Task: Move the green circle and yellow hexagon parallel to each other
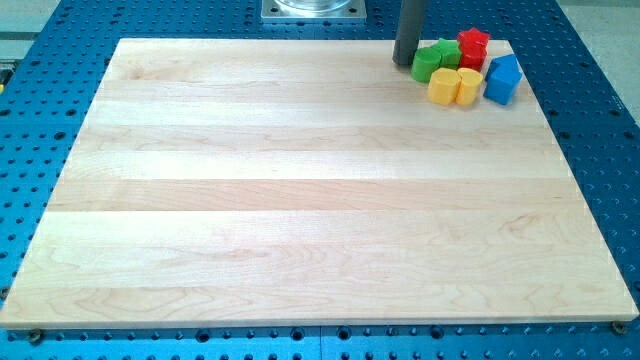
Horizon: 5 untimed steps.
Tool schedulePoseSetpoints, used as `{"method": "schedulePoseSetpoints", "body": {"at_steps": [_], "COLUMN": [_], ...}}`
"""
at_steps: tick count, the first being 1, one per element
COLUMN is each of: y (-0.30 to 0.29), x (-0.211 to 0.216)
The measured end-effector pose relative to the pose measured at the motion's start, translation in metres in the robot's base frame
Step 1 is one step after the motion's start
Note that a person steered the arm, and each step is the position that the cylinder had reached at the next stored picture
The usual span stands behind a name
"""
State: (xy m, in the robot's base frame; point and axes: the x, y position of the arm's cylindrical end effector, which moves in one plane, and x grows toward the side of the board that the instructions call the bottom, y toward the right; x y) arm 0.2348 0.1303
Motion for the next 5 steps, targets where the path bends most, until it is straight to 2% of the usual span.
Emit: {"method": "schedulePoseSetpoints", "body": {"at_steps": [2,3,4,5], "y": [-0.001,0.014,0.027,0.023], "x": [-0.043,-0.032,0.013,0.014]}}
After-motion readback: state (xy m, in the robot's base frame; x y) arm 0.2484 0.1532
